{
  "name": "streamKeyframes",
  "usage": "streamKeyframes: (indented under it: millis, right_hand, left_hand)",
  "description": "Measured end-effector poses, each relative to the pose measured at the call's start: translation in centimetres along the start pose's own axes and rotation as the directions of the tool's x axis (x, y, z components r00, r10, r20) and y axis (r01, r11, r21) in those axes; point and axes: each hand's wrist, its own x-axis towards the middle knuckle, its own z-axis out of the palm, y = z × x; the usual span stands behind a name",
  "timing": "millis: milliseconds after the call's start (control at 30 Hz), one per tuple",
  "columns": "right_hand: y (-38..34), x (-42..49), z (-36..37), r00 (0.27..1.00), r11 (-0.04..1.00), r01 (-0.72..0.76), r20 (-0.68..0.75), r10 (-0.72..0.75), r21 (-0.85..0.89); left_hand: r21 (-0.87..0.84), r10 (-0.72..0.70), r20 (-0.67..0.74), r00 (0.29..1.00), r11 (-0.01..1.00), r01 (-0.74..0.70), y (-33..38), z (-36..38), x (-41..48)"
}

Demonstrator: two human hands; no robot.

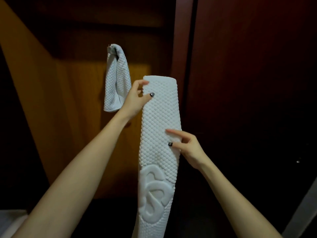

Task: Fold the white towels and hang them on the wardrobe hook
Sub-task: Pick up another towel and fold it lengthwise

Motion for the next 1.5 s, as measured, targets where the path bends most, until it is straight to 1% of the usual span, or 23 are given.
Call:
streamKeyframes:
  millis: [100,167,233,300,333,433,500,567,633,767,967,1067,1100,1133,1200,1233,1267,1300,1333,1400,1433,1467,1500]
  right_hand:
    - [-1.9,1.3,1.2,0.997,0.995,0.068,0.022,-0.070,0.066]
    - [-3.3,2.3,1.7,0.994,0.991,0.101,0.037,-0.105,0.089]
    - [-4.4,3.5,1.7,0.993,0.990,0.105,0.042,-0.109,0.092]
    - [-5.0,4.3,1.5,0.996,0.992,0.078,0.029,-0.082,0.101]
    - [-5.1,4.6,1.4,0.998,0.992,0.066,0.018,-0.068,0.104]
    - [-5.0,4.9,1.2,0.999,0.992,0.035,-0.008,-0.034,0.118]
    - [-4.9,4.8,1.1,1.000,0.989,0.006,-0.011,-0.005,0.151]
    - [-4.8,4.6,1.0,0.999,0.983,-0.027,-0.016,0.031,0.182]
    - [-4.8,4.5,0.6,0.998,0.978,-0.044,-0.038,0.053,0.203]
    - [-4.4,4.4,-0.3,0.992,0.976,-0.053,-0.100,0.076,0.211]
    - [-3.5,3.7,-0.7,0.986,0.969,-0.034,-0.150,0.072,0.245]
    - [-2.2,3.1,-0.2,0.978,0.946,-0.027,-0.186,0.092,0.324]
    - [-1.7,2.7,0.2,0.976,0.947,-0.036,-0.193,0.102,0.320]
    - [-0.9,2.4,0.5,0.974,0.958,-0.059,-0.194,0.116,0.280]
    - [0.6,1.5,0.9,0.974,0.988,-0.139,-0.169,0.150,0.071]
    - [1.4,0.9,1.0,0.971,0.981,-0.190,-0.151,0.184,-0.025]
    - [2.2,0.4,1.1,0.962,0.968,-0.243,-0.142,0.233,-0.056]
    - [2.9,-0.2,1.0,0.945,0.954,-0.300,-0.140,0.295,-0.010]
    - [3.6,-0.8,0.9,0.927,0.935,-0.341,-0.130,0.352,0.100]
    - [4.4,-1.3,1.2,0.901,0.877,-0.375,-0.104,0.420,0.299]
    - [4.4,-1.4,1.5,0.893,0.857,-0.395,-0.078,0.442,0.330]
    - [4.4,-1.4,1.9,0.886,0.851,-0.428,-0.048,0.462,0.306]
    - [4.1,-1.3,2.2,0.880,0.858,-0.462,-0.009,0.476,0.227]
  left_hand:
    - [-0.135,-0.165,0.030,0.986,0.976,0.168,-1.3,-1.1,-0.2]
    - [-0.176,-0.251,0.135,0.959,0.946,0.272,-2.3,-1.6,-1.2]
    - [-0.250,-0.247,0.226,0.942,0.920,0.302,-3.3,-1.5,-3.3]
    - [-0.378,-0.220,0.194,0.956,0.882,0.279,-4.6,-1.2,-5.8]
    - [-0.410,-0.199,0.180,0.963,0.875,0.257,-5.3,-1.0,-7.0]
    - [-0.328,-0.174,0.171,0.970,0.918,0.223,-6.5,0.0,-10.5]
    - [-0.299,-0.209,0.150,0.966,0.922,0.246,-7.3,0.6,-12.1]
    - [-0.315,-0.249,0.121,0.961,0.908,0.275,-8.1,1.1,-13.5]
    - [-0.347,-0.273,0.060,0.960,0.896,0.276,-8.7,1.5,-14.7]
    - [-0.399,-0.271,-0.099,0.957,0.892,0.211,-8.1,2.1,-16.0]
    - [-0.338,-0.288,-0.140,0.947,0.913,0.228,-7.7,2.1,-16.2]
    - [-0.351,-0.289,-0.167,0.943,0.911,0.217,-7.6,2.1,-16.1]
    - [-0.360,-0.289,-0.169,0.942,0.908,0.213,-7.7,2.0,-15.9]
    - [-0.367,-0.291,-0.169,0.942,0.905,0.213,-7.7,2.0,-15.7]
    - [-0.375,-0.304,-0.174,0.937,0.900,0.223,-7.9,2.0,-15.2]
    - [-0.373,-0.314,-0.173,0.933,0.898,0.233,-8.1,2.1,-15.0]
    - [-0.370,-0.328,-0.166,0.930,0.895,0.249,-8.3,2.2,-14.9]
    - [-0.367,-0.338,-0.148,0.929,0.892,0.266,-8.5,2.3,-14.8]
    - [-0.362,-0.346,-0.123,0.930,0.888,0.282,-8.6,2.5,-14.8]
    - [-0.336,-0.344,-0.078,0.936,0.893,0.300,-8.7,2.6,-14.9]
    - [-0.325,-0.342,-0.071,0.937,0.896,0.303,-8.7,2.4,-14.9]
    - [-0.321,-0.345,-0.072,0.936,0.896,0.306,-8.8,2.1,-15.0]
    - [-0.323,-0.346,-0.082,0.935,0.897,0.303,-9.0,1.8,-15.0]
